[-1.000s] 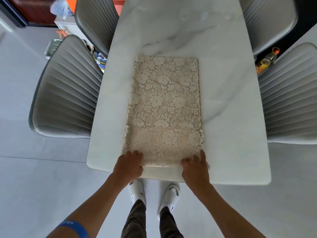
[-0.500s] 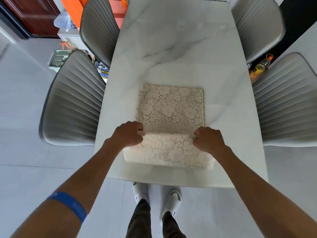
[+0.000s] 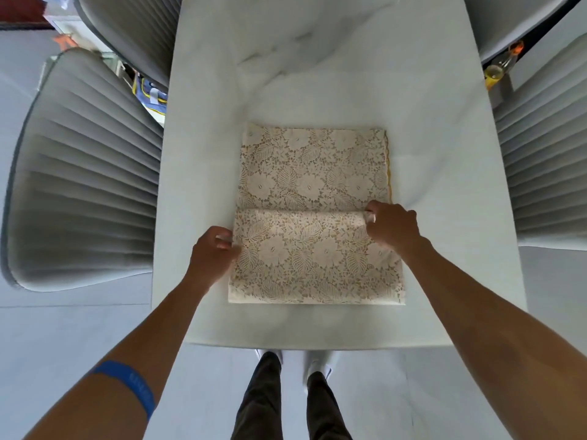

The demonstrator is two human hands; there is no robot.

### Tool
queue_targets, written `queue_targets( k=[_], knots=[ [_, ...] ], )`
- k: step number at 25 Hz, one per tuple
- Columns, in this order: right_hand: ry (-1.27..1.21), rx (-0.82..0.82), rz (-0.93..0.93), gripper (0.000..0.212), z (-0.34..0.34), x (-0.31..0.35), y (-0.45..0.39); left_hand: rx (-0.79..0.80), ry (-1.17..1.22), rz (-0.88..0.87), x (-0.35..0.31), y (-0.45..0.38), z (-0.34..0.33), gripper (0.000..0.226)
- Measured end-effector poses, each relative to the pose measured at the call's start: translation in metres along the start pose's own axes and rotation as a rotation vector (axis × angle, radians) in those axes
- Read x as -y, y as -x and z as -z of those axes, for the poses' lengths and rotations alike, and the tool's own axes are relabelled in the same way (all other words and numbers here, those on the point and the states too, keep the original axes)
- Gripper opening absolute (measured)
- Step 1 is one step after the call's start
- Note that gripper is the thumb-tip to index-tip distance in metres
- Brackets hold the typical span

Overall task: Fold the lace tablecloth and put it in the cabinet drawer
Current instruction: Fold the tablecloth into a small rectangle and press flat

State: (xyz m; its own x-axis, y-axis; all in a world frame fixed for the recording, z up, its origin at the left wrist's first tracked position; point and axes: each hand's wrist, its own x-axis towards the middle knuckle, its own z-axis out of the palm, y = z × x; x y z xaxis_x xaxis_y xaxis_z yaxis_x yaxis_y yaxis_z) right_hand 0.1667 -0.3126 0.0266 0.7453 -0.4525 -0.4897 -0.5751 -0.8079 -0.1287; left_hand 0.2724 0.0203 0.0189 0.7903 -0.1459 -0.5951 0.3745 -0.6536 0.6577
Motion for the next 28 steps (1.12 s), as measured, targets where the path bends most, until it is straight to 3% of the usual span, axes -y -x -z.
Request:
queue_targets(
  k=[4, 6, 8, 10, 11, 17, 24, 28],
  knots=[
    [-0.017, -0.369, 0.169, 0.045, -0.021, 0.012, 0.034, -0.263, -0.335, -0.201, -0.005, 0.018, -0.020, 0.037],
    [-0.071, -0.313, 0.334, 0.047, -0.054, 0.019, 0.072, -0.281, -0.535, -0.419, 0.001, 0.039, -0.027, 0.047],
    [-0.113, -0.177, 0.398, 0.060, -0.086, 0.013, 0.107, -0.056, -0.727, -0.601, 0.017, 0.061, -0.029, 0.063],
    [-0.051, -0.092, 0.397, 0.077, -0.104, 0.001, 0.125, 0.197, -0.858, -0.552, 0.035, 0.075, -0.034, 0.083],
    [0.005, -0.081, 0.390, 0.079, -0.105, -0.003, 0.128, 0.220, -0.901, -0.505, 0.041, 0.078, -0.039, 0.087],
    [0.228, -0.302, 0.356, 0.067, -0.100, 0.001, 0.128, -0.069, -1.167, -0.553, 0.033, 0.079, -0.077, 0.070],
    [0.218, -0.297, 0.217, 0.066, -0.101, 0.021, 0.132, -0.099, -1.245, -0.519, 0.013, 0.082, -0.071, 0.046],
    [0.258, -0.375, 0.181, 0.062, -0.092, 0.014, 0.137, -0.086, -1.286, -0.503, 0.005, 0.084, -0.062, 0.046]
  ],
)
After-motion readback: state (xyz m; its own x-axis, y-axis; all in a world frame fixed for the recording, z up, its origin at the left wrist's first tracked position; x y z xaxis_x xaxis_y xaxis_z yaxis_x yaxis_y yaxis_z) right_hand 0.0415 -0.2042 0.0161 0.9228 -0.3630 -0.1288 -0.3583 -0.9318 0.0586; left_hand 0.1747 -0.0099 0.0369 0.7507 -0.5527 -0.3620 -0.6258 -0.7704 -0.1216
